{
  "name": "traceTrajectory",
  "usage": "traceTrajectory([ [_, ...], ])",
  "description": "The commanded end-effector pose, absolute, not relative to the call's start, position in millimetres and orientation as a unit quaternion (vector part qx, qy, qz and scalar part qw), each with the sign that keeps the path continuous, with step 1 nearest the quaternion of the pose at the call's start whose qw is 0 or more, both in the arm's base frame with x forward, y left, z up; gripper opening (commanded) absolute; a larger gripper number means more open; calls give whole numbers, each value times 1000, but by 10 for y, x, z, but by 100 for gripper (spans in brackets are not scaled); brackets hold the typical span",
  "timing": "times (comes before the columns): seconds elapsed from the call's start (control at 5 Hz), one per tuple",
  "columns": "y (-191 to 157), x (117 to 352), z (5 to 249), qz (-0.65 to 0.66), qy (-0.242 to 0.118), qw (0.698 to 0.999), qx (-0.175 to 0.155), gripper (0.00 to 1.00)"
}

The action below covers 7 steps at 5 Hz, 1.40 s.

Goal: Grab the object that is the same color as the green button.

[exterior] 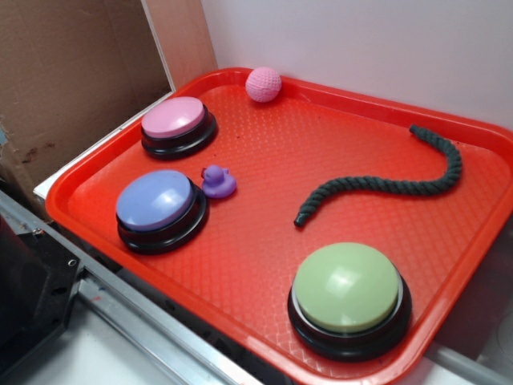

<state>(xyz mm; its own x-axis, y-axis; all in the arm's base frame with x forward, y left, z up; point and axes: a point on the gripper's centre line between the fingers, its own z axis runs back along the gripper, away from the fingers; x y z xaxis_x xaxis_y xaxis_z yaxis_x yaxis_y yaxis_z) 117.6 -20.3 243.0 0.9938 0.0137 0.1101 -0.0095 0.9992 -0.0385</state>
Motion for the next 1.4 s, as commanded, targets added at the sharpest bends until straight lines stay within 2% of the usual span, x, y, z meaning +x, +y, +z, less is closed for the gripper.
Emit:
traceTrajectory([
  [0.0, -203, 1176, 2430, 6, -55, 998, -19, 100],
  [0.2, -121, 1369, 2414, 27, -64, 997, -30, 100],
  [0.4, 94, 1753, 2381, 55, -59, 996, -28, 100],
  [0.6, 455, 2238, 2433, 67, -54, 996, -10, 100],
  [0.8, 396, 2766, 2534, 15, -74, 997, 1, 100],
  [1.0, -142, 3268, 2502, -57, -55, 997, -8, 100],
  [1.2, -757, 3339, 2284, -173, -28, 984, -6, 100],
])
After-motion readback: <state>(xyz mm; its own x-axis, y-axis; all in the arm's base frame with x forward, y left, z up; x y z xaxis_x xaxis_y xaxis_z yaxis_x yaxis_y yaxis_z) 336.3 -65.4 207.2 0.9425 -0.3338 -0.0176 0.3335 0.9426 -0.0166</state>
